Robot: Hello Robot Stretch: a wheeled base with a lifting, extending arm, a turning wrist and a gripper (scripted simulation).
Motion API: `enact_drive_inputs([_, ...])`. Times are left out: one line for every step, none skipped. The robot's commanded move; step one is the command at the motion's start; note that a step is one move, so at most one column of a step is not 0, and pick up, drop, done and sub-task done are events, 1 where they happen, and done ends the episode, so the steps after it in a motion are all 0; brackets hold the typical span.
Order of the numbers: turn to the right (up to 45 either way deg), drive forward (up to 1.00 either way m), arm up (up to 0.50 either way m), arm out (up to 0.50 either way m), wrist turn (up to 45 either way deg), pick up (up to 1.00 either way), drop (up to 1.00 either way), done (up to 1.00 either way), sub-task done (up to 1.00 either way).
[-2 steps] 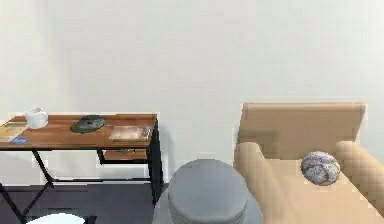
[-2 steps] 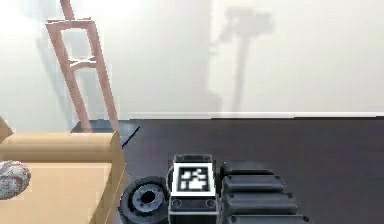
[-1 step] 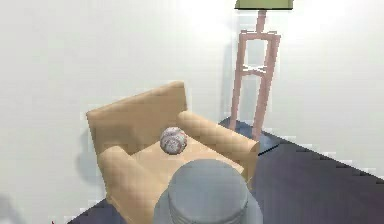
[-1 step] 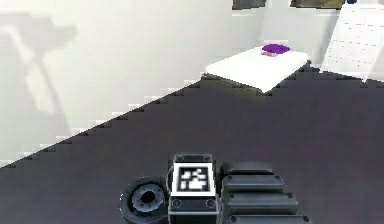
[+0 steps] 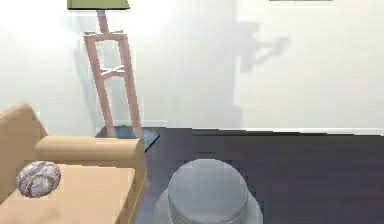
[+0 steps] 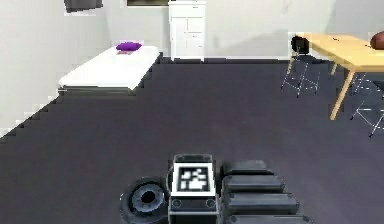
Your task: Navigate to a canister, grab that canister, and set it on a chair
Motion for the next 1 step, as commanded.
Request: enact_drive_inputs([-45.0, 0.0, 0.0, 0.0, 0.0, 0.0, 0.0, 0.0, 0.0])
